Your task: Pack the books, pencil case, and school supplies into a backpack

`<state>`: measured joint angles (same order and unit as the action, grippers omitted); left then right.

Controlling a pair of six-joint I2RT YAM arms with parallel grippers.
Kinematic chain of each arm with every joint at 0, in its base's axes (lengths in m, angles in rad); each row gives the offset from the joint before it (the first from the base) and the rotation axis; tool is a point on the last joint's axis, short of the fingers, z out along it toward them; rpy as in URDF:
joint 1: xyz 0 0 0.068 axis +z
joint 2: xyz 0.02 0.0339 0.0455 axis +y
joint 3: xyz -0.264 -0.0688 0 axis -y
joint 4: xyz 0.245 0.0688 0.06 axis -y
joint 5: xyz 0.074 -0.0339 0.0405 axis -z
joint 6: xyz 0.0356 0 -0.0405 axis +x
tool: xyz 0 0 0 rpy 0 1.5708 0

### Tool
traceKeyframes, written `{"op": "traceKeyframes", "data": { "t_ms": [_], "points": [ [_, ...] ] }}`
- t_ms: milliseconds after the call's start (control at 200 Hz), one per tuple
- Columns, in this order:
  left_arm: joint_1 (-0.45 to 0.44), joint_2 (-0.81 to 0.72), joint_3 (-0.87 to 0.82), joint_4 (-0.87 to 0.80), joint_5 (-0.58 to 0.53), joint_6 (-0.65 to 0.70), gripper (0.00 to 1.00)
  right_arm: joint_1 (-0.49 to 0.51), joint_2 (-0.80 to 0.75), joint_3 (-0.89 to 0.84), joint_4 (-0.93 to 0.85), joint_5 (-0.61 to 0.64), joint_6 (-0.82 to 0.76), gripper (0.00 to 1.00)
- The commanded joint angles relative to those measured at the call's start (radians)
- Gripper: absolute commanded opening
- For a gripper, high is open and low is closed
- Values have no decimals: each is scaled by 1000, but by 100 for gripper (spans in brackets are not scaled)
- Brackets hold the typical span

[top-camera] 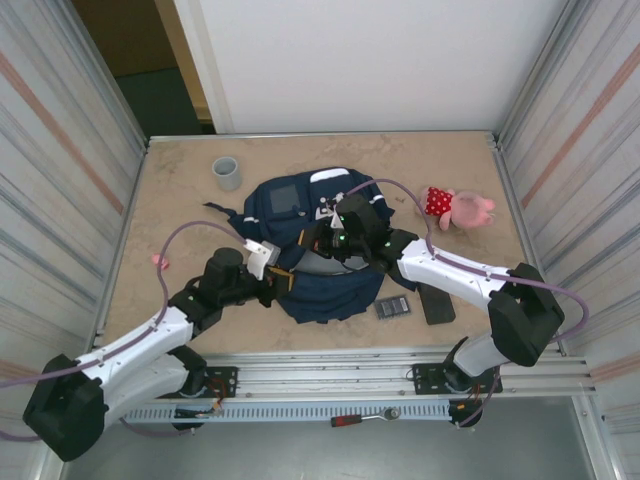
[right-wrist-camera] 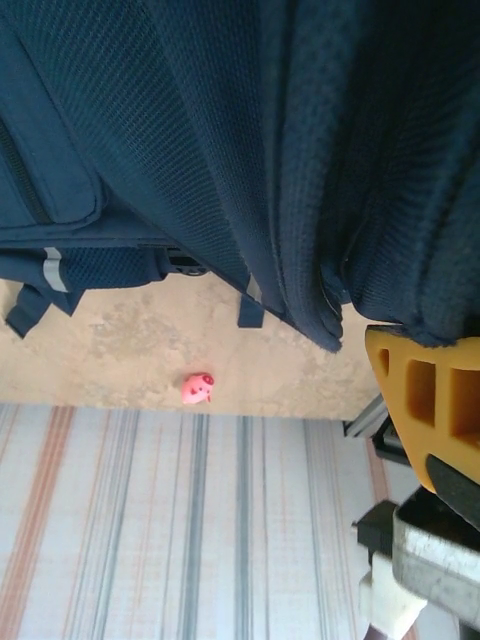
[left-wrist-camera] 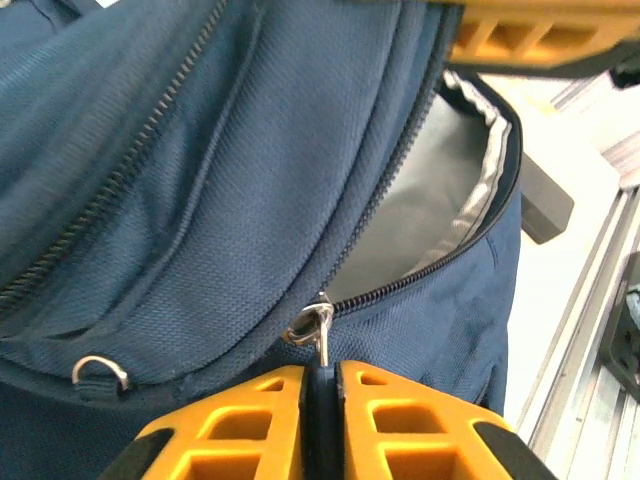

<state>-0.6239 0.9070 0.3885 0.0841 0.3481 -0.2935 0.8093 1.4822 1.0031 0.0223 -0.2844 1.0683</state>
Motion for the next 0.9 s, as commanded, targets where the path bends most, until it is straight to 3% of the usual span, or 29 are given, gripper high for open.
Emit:
{"op": "traceKeyframes", "data": {
  "t_ms": [0,135,566,722,892],
  "points": [
    [4,-44,-13,-6,-90,-38,10,-8,-19,31,23,-17,-25,0],
    [6,-61,-13,-34,-114,-32,0,-9,-35,32,21,-18,-26,0],
    [52,-40,-7,-172,-253,-59,0,-74,-186,95,-104,-44,-108,0],
    [64,-33,-4,-103,-186,-37,0,-124,-238,46,-138,-20,-103,0],
    [65,-12,24,-41,-89,-31,0,-92,-235,-87,-44,59,12,40]
  ]
}}
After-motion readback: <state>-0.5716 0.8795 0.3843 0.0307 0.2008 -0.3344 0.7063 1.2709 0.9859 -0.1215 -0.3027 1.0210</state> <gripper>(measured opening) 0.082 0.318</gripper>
